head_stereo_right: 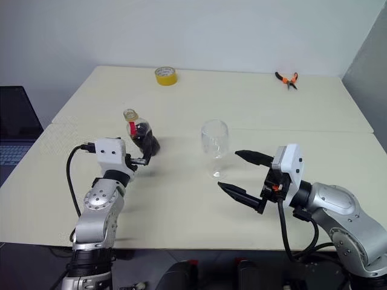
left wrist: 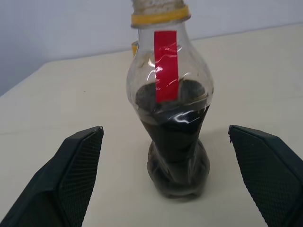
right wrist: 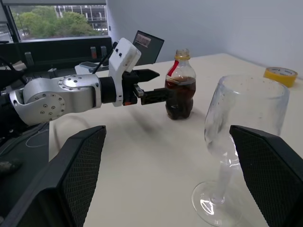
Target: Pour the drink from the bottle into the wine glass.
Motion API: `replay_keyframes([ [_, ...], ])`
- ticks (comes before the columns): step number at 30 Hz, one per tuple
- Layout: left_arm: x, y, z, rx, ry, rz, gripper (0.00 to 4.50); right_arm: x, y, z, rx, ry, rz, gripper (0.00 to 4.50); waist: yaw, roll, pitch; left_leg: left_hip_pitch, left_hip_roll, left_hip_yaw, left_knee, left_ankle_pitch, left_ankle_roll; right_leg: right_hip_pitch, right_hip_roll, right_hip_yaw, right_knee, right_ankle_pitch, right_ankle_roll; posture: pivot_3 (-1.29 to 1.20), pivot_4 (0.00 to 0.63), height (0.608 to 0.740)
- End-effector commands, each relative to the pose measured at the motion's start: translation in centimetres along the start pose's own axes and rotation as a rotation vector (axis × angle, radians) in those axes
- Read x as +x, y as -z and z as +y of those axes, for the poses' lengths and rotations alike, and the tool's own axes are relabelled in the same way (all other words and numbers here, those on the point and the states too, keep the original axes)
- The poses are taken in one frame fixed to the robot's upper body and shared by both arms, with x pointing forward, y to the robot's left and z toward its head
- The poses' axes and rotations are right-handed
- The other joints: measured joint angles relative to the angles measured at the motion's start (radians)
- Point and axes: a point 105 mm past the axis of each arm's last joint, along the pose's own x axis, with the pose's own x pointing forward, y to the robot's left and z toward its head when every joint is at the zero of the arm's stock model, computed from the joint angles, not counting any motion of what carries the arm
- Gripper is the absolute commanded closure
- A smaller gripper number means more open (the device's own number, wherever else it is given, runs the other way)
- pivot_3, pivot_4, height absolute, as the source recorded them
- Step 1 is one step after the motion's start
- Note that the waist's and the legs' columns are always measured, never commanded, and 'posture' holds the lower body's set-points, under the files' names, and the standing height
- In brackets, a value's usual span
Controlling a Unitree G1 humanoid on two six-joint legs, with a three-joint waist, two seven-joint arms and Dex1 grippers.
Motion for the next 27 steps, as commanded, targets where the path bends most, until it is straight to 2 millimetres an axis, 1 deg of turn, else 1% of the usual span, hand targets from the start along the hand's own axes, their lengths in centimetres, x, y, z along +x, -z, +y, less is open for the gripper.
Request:
replay_keyframes([
  [1,0.7,-0.7,-0.6,0.000,0.003,-0.039,0.00,0.6,-1.2,0.9,-0.040,-0.046,-0.035,0.03,0.000,0.000,0.000,0.000,0.000,0.000,0.000,0.000,0.000,0.000,0.000,0.000,0.000,0.000,0.000,0.00,0.150,0.740],
  [4,1.4,-0.4,-0.7,0.001,0.004,-0.038,0.00,0.7,-1.3,0.9,-0.039,-0.049,-0.041,0.03,0.001,0.000,0.000,0.000,0.000,0.000,0.000,0.000,0.000,0.000,0.000,0.000,0.000,0.000,0.000,0.00,0.150,0.740],
  [11,3.0,0.4,0.2,-0.031,-0.030,-0.024,0.00,1.1,-1.5,0.8,-0.048,-0.051,-0.045,0.03,0.000,0.000,0.000,0.000,0.000,0.000,0.000,0.000,0.000,0.000,0.000,0.000,0.000,0.000,0.000,0.00,0.150,0.740],
  [19,4.3,0.4,0.6,-0.066,-0.045,-0.031,0.00,1.3,-1.5,0.8,-0.055,-0.057,-0.042,0.03,0.001,-0.001,0.000,-0.001,0.000,0.000,0.000,0.000,0.000,0.000,0.000,0.000,0.000,0.000,0.000,0.00,0.150,0.740],
  [22,4.4,0.2,0.4,-0.066,-0.034,-0.043,0.64,1.3,-1.5,0.8,-0.057,-0.053,-0.042,0.00,0.001,-0.001,0.000,-0.001,0.000,0.000,0.000,0.000,0.000,0.000,0.000,-0.001,0.000,0.000,0.000,0.00,0.150,0.740],
  [27,4.4,0.1,0.1,-0.081,-0.012,-0.047,2.24,1.2,-1.5,0.8,-0.057,-0.043,-0.042,0.00,0.000,-0.001,0.000,-0.001,0.000,0.000,0.000,0.000,0.000,-0.001,0.000,-0.001,0.000,0.000,0.000,0.00,0.150,0.740],
])
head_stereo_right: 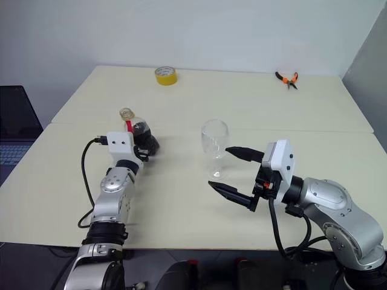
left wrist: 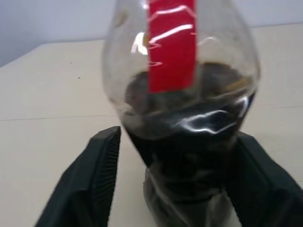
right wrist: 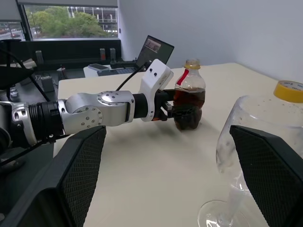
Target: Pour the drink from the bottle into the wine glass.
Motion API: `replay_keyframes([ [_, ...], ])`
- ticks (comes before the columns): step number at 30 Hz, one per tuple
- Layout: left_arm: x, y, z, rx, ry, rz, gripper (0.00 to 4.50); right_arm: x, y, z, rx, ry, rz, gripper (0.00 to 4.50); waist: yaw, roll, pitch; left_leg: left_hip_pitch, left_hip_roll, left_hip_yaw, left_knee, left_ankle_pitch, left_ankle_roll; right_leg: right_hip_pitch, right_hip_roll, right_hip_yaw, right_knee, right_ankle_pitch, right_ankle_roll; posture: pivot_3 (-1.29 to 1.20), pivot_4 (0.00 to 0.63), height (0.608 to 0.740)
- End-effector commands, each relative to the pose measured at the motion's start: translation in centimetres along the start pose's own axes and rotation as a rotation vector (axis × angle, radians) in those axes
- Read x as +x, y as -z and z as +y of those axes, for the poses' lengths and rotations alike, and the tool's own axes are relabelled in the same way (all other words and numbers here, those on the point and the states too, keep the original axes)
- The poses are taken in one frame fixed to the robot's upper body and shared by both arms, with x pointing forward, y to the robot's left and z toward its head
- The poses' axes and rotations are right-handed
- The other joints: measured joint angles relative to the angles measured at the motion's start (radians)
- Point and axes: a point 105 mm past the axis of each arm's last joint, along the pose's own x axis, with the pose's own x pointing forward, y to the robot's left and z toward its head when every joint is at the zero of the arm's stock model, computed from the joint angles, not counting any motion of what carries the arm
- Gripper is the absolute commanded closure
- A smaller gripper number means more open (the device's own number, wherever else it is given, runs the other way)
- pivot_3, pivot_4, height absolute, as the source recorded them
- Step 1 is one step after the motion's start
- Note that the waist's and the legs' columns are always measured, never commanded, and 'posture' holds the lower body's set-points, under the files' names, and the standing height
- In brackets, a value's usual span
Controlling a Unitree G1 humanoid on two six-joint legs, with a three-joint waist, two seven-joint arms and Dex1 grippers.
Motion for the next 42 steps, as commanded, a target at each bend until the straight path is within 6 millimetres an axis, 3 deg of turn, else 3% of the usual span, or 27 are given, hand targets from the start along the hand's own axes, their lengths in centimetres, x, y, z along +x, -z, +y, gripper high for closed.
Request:
replay_keyframes([
  [1,0.2,-1.6,0.0,-0.014,0.015,-0.061,2.61,0.0,-0.9,0.4,-0.032,-0.005,-0.029,0.00,0.000,0.000,0.000,0.000,0.000,0.000,0.000,0.000,0.000,0.000,0.000,0.000,0.000,0.000,0.000,0.00,0.150,0.740],
  [4,0.2,-1.9,-0.1,-0.014,0.026,-0.068,3.50,0.0,-0.9,0.4,-0.031,-0.004,-0.029,0.00,0.000,0.000,0.000,0.000,0.000,0.000,0.000,0.000,0.000,0.000,0.000,0.000,0.000,0.000,0.000,0.00,0.150,0.740],
  [7,0.1,-2.2,-0.1,-0.013,0.033,-0.076,3.80,0.0,-0.9,0.4,-0.030,-0.003,-0.028,0.00,0.000,0.000,0.000,0.000,0.000,0.000,0.000,0.000,0.000,0.000,0.000,0.000,0.000,0.000,0.000,0.00,0.150,0.740],
  [11,-0.4,-4.5,-1.3,-0.018,0.118,-0.154,3.86,-0.2,-0.8,0.2,-0.028,0.015,-0.033,0.00,0.000,-0.001,0.000,0.000,0.000,0.000,0.000,0.000,0.000,0.000,0.000,0.000,0.000,0.000,0.000,0.00,0.150,0.740],
  [17,-1.2,-8.2,-5.0,0.202,0.344,-0.291,3.87,-0.6,-0.8,-0.3,0.002,0.089,-0.056,0.00,0.001,-0.002,0.001,-0.001,0.000,0.000,0.000,0.000,0.000,0.000,0.000,0.000,0.000,0.000,0.000,0.00,0.150,0.740],
  [21,-1.0,-9.0,-5.9,0.283,0.407,-0.318,3.87,-0.6,-0.6,-0.3,0.009,0.104,-0.059,0.00,0.000,-0.002,0.001,-0.001,0.000,0.000,0.000,0.000,0.000,0.000,0.000,0.000,0.000,0.000,0.000,0.00,0.150,0.740],
  [25,-0.3,-10.9,-8.1,0.524,0.533,-0.415,3.89,0.2,-0.7,-0.6,0.009,0.146,-0.089,0.00,0.000,-0.002,0.001,-0.001,0.000,0.000,0.000,0.000,0.000,-0.001,0.001,0.000,0.000,0.000,0.000,0.00,0.150,0.740],
  [30,0.4,-12.1,-9.7,0.691,0.624,-0.506,3.89,1.2,-0.8,-0.9,-0.017,0.181,-0.110,0.00,0.000,-0.002,0.001,-0.001,-0.001,0.000,0.000,0.000,0.000,-0.001,0.000,0.000,0.000,0.000,0.000,0.00,0.150,0.740],
  [35,0.6,-13.0,-10.5,0.800,0.659,-0.595,3.89,1.6,-0.4,-1.8,-0.051,0.245,-0.111,0.00,-0.001,-0.002,0.001,-0.001,0.000,0.001,0.000,0.000,0.000,-0.002,0.000,0.001,0.000,0.000,0.000,0.00,0.150,0.740],
  [42,1.2,-13.7,-9.5,0.905,0.634,-0.645,3.91,1.8,0.0,-2.4,-0.068,0.306,-0.131,0.00,-0.002,-0.002,0.001,-0.001,0.000,0.001,0.000,0.000,0.000,-0.003,0.000,0.001,0.001,0.000,0.000,0.00,0.150,0.740],
])
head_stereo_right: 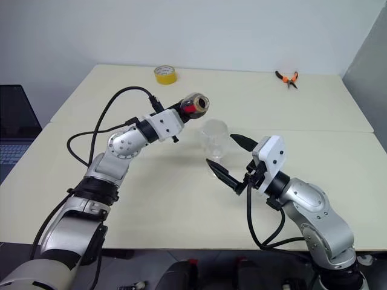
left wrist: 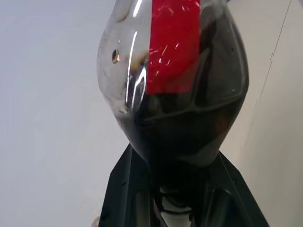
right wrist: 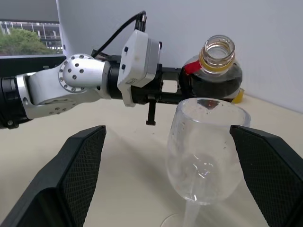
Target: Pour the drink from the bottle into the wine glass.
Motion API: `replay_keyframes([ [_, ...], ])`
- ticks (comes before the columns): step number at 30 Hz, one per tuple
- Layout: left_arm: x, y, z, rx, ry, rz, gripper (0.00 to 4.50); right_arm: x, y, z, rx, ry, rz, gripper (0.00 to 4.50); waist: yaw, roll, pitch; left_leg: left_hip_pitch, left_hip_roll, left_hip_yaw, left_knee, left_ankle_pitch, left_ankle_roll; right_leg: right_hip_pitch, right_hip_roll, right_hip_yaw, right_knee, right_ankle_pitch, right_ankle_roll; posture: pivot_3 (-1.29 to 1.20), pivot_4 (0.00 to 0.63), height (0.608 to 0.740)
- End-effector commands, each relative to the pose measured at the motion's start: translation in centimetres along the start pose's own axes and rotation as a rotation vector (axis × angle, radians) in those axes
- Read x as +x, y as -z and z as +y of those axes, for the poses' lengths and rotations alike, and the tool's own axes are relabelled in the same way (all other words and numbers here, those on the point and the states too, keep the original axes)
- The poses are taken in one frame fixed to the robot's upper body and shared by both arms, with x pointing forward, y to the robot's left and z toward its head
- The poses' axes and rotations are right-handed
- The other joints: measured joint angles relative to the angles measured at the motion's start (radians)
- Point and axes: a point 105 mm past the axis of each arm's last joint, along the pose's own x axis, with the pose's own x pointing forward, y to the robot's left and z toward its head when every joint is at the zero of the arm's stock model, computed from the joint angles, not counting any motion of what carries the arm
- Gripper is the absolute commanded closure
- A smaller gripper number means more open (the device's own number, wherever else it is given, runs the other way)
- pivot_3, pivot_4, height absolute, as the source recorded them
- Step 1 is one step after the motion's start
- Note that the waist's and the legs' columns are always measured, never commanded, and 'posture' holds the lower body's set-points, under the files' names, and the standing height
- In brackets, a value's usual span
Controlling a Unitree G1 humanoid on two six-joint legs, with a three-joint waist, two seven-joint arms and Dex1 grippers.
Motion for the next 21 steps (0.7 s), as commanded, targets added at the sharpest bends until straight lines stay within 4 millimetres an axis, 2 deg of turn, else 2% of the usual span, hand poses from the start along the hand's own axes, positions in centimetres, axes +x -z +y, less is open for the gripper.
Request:
replay_keyframes([
  [1,-0.04,-1.28,2.28,0.133,-0.045,-0.064,3.92,0.14,-0.89,-0.04,-0.031,0.023,-0.055,0.00,0.000,0.000,0.000,0.000,0.000,0.000,0.000,0.000,0.000,0.000,0.000,0.000,0.000,0.000,0.000,0.00,0.150,0.740],
  [12,-0.12,-1.64,2.75,0.315,-0.033,-0.100,3.94,0.57,-0.69,0.14,-0.015,0.022,-0.061,0.00,0.001,0.000,0.000,0.000,0.000,0.000,0.000,0.000,0.000,0.000,0.000,0.000,0.000,0.000,0.000,0.00,0.150,0.740],
  [21,0.41,-1.97,3.16,0.395,-0.032,-0.111,3.94,0.76,-0.50,0.39,-0.008,0.013,-0.056,0.00,0.001,0.000,0.000,0.000,0.000,0.000,0.000,0.000,0.000,-0.001,0.000,0.000,0.001,0.000,0.000,0.00,0.150,0.740],
])
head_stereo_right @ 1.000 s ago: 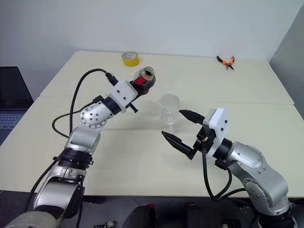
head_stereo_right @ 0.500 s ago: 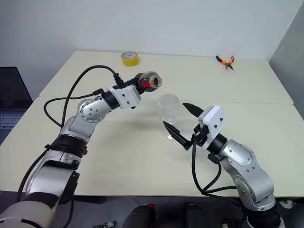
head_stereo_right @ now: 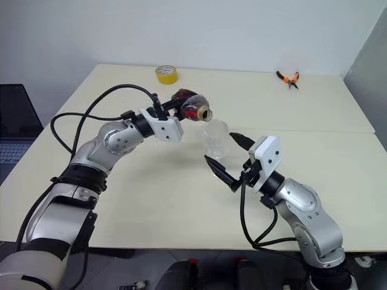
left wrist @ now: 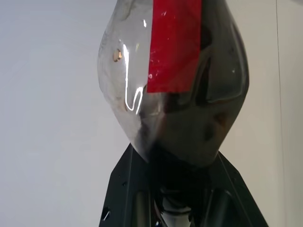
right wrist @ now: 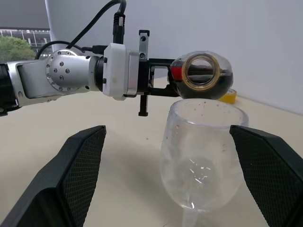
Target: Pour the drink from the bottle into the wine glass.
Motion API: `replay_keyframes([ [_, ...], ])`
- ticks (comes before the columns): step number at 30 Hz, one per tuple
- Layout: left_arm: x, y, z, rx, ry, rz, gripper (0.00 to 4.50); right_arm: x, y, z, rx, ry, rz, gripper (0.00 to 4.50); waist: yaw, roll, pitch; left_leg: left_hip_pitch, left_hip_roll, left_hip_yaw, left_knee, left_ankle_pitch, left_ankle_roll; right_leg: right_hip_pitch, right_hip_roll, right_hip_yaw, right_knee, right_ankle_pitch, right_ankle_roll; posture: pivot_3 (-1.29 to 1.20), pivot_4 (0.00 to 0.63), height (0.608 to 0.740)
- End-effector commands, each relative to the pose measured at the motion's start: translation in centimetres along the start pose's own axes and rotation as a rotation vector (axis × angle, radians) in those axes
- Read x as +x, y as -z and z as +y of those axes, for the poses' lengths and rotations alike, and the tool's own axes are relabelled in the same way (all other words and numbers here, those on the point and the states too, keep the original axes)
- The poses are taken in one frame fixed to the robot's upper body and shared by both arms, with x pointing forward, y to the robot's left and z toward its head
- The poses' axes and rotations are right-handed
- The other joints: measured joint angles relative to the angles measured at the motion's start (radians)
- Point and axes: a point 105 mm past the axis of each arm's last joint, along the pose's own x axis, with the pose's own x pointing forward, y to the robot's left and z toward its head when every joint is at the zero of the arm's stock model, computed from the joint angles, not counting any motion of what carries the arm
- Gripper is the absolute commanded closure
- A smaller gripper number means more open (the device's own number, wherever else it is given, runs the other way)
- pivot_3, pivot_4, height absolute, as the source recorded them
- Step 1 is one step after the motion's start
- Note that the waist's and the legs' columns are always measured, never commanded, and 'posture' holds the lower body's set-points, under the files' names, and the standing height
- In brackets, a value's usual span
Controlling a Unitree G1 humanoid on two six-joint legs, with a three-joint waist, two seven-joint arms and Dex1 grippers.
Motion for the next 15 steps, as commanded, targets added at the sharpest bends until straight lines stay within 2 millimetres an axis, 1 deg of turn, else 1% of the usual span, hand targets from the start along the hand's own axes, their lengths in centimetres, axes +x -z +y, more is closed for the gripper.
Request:
replay_keyframes([
  [1,0.40,-0.57,2.77,0.059,-0.079,-0.032,3.94,0.05,-1.22,0.16,-0.035,-0.005,-0.047,0.00,0.000,0.000,0.000,0.000,0.000,0.000,0.000,0.000,0.000,0.000,0.000,0.000,0.000,0.000,0.000,0.00,0.150,0.740],
  [8,0.74,-0.65,2.96,0.131,-0.065,-0.044,3.94,0.06,-1.12,0.31,-0.032,-0.009,-0.040,0.00,0.000,0.000,0.000,0.000,0.000,0.000,0.000,0.000,0.000,0.000,0.000,0.000,0.000,0.000,0.000,0.00,0.150,0.740],
  [15,0.69,-0.07,3.24,0.178,-0.063,-0.033,3.94,0.04,-1.06,0.43,-0.030,-0.013,-0.037,0.00,0.000,0.000,0.000,0.000,0.000,0.000,0.000,0.000,0.000,-0.001,0.000,0.000,0.001,0.000,0.000,0.00,0.150,0.740],
])
